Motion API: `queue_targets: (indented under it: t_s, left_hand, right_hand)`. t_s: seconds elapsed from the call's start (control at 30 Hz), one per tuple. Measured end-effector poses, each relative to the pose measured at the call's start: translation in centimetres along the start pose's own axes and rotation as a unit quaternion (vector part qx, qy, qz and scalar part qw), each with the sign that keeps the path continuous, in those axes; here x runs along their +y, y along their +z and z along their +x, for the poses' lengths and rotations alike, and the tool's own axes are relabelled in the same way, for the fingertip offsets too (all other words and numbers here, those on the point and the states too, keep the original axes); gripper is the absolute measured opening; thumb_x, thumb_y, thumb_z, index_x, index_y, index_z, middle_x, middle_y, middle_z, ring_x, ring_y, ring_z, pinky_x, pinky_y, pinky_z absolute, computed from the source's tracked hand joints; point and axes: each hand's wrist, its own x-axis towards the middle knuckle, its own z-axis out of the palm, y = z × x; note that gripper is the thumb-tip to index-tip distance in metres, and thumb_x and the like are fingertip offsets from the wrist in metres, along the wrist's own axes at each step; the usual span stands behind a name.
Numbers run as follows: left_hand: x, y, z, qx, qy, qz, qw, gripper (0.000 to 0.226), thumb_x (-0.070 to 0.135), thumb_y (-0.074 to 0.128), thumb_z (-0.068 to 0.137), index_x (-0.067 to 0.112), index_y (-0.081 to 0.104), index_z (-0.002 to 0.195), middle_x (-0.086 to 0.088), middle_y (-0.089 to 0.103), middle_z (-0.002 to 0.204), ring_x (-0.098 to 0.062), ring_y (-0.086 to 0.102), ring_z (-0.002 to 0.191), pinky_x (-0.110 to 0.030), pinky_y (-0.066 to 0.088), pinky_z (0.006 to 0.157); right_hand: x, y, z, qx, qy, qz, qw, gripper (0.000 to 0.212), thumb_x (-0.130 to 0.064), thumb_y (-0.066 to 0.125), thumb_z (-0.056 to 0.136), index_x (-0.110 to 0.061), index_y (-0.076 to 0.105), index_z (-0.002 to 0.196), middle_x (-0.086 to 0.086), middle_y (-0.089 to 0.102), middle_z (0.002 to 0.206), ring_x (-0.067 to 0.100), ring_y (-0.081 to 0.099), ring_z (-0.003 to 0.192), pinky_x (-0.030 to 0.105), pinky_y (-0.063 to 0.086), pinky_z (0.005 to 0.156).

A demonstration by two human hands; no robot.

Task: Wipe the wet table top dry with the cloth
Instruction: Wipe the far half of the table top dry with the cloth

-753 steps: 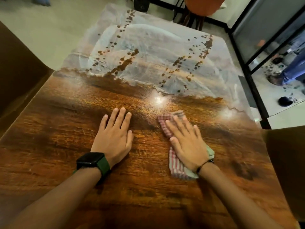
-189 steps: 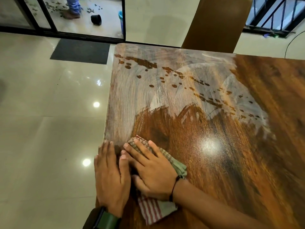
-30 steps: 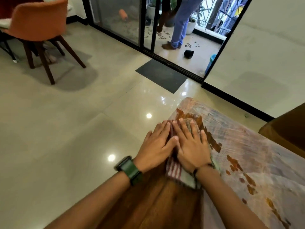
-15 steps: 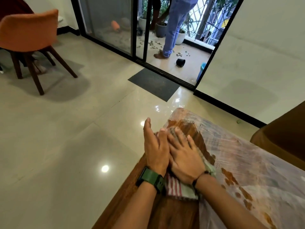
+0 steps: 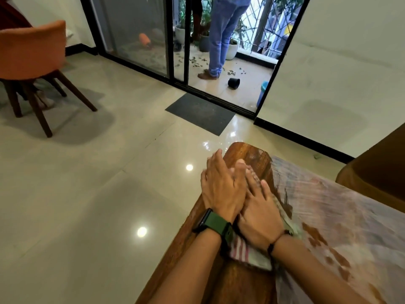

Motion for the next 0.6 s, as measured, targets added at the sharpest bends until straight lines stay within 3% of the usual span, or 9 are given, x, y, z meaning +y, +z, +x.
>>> queue_targets:
  t_s: [0.13,0.23,0.3,0.37,0.43,0.5,0.6]
  left_hand:
    - [0.5,0.6,2.4,-0.073,0.041,-0.02,0.996,0.083,0.066,0.009,0.077,0.019,0.015,0.145,-0.002,0.025,0.152,-0.016,0.02,0.14,-0.04,0.005,0.116]
    - [1.0,1.3,4.4,-0.096,0.043,-0.057,0.993,0.066,0.053,0.022,0.088,0.017,0.02,0.143,-0.004,0.029,0.15,-0.018,0.021,0.138,-0.042,0.01,0.115]
    - [1.1,2.2,5.0,-0.089,0.072,-0.026,0.993,0.061,0.051,0.023,0.085,0.018,0.03,0.136,-0.004,0.038,0.143,-0.018,0.031,0.132,-0.044,0.014,0.114]
    - [0.9,2.8,5.7,-0.085,0.09,-0.02,0.992,0.054,0.054,0.022,0.082,0.022,0.039,0.122,-0.001,0.048,0.131,-0.016,0.041,0.12,-0.046,0.018,0.111]
    - [0.4,2.8,5.8,-0.099,0.103,-0.021,0.99,0.062,0.059,0.015,0.077,0.023,0.039,0.122,0.0,0.048,0.13,-0.016,0.042,0.12,-0.043,0.014,0.113]
    - [0.0,2.6,5.0,-0.147,0.152,0.021,0.977,0.081,0.062,0.007,0.073,0.019,0.028,0.138,-0.003,0.035,0.146,-0.013,0.027,0.135,-0.035,0.004,0.114]
    - [-0.5,2.0,2.8,-0.245,0.223,0.094,0.939,0.088,0.065,0.001,0.074,0.016,0.008,0.147,-0.002,0.014,0.155,-0.006,0.004,0.141,-0.029,-0.005,0.116]
  right_hand:
    - [1.2,0.1,1.0,0.009,0.01,-0.007,1.0,0.079,-0.059,-0.013,0.072,-0.035,-0.007,0.147,-0.012,-0.015,0.155,0.011,-0.024,0.141,0.04,-0.015,0.116]
    - [4.1,-0.6,5.8,0.011,0.046,-0.054,0.997,0.069,-0.057,0.012,0.087,-0.032,-0.007,0.149,-0.008,-0.017,0.157,0.017,-0.021,0.143,0.045,-0.008,0.117]
    - [5.4,-1.3,8.3,0.002,0.078,-0.051,0.996,0.07,-0.045,0.035,0.096,-0.033,-0.009,0.148,-0.007,-0.015,0.158,0.019,-0.017,0.144,0.048,-0.002,0.117]
    - [5.7,-1.5,9.5,0.009,0.098,-0.042,0.994,0.073,-0.041,0.042,0.096,-0.034,-0.008,0.149,-0.006,-0.013,0.158,0.019,-0.015,0.144,0.048,0.0,0.117]
    - [5.4,-1.1,8.8,0.02,0.115,-0.031,0.993,0.075,-0.04,0.042,0.096,-0.032,-0.01,0.149,-0.005,-0.014,0.158,0.02,-0.016,0.144,0.049,-0.001,0.117]
    - [4.5,-0.4,6.1,0.029,0.141,-0.015,0.989,0.072,-0.043,0.035,0.097,-0.03,-0.012,0.149,-0.003,-0.018,0.157,0.022,-0.019,0.143,0.049,-0.005,0.117]
    - [2.5,0.6,0.1,0.04,0.154,-0.003,0.987,0.07,-0.055,0.005,0.087,-0.028,-0.011,0.149,-0.003,-0.024,0.155,0.023,-0.023,0.142,0.046,-0.013,0.115]
